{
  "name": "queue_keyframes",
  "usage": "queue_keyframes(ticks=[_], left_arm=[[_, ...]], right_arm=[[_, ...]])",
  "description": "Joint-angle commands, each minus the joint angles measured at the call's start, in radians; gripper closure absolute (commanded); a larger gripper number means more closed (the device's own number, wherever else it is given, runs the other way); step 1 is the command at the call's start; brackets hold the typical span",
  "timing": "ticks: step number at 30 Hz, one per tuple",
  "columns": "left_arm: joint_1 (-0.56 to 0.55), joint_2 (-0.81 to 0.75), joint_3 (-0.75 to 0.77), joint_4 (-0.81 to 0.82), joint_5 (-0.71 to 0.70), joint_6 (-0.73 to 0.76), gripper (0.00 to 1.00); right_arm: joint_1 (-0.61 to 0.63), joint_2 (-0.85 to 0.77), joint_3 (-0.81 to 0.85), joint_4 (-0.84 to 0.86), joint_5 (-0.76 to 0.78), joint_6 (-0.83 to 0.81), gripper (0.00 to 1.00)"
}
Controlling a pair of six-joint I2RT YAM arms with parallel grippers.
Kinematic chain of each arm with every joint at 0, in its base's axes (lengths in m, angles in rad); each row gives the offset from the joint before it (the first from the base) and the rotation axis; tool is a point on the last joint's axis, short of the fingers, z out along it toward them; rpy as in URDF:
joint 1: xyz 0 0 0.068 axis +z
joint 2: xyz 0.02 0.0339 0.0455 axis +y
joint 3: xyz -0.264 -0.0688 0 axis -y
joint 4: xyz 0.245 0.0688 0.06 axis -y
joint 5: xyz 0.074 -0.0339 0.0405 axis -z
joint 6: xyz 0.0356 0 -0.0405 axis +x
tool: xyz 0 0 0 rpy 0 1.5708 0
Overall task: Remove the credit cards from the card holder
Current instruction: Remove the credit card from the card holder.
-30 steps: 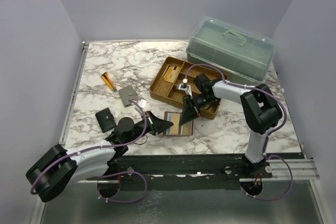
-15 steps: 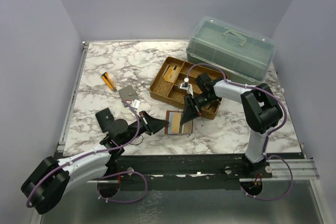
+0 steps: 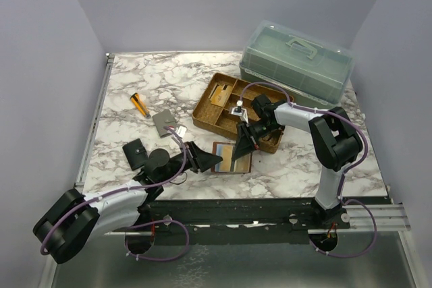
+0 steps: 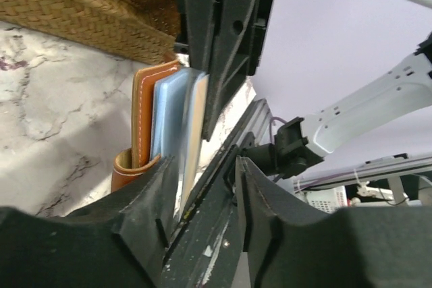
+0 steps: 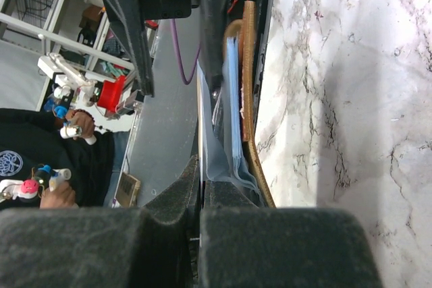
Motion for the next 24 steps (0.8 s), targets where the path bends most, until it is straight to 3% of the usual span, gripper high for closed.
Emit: queue_keyframes(ticks=[1, 12, 17, 20, 24], left_arm=[[0.007, 0.043, 0.023, -0.001, -0.036, 0.014, 0.53], [0.012, 0.134, 0.083, 0.028, 0.049, 0.017, 0.56], [0.012, 0.216, 0.101, 0.093, 0.099, -0.004, 0.74], [0.012, 0.254, 0.108, 0.12, 0.113, -0.007, 1.0], [0.014, 0.251, 0.092, 0.149, 0.08, -0.02, 1.0]], right_arm=[[0.001, 0.011, 0.016, -0.037, -0.032, -0.041, 1.0], [0.001, 0.027, 0.028, -0.071, -0.038, -0.073, 1.0], [0.001, 0.027, 0.029, -0.067, -0.037, -0.066, 1.0], [0.0, 0.022, 0.027, -0.058, -0.035, -0.055, 0.99], [0.0, 0.017, 0.018, -0.031, -0.036, -0.02, 0.85]])
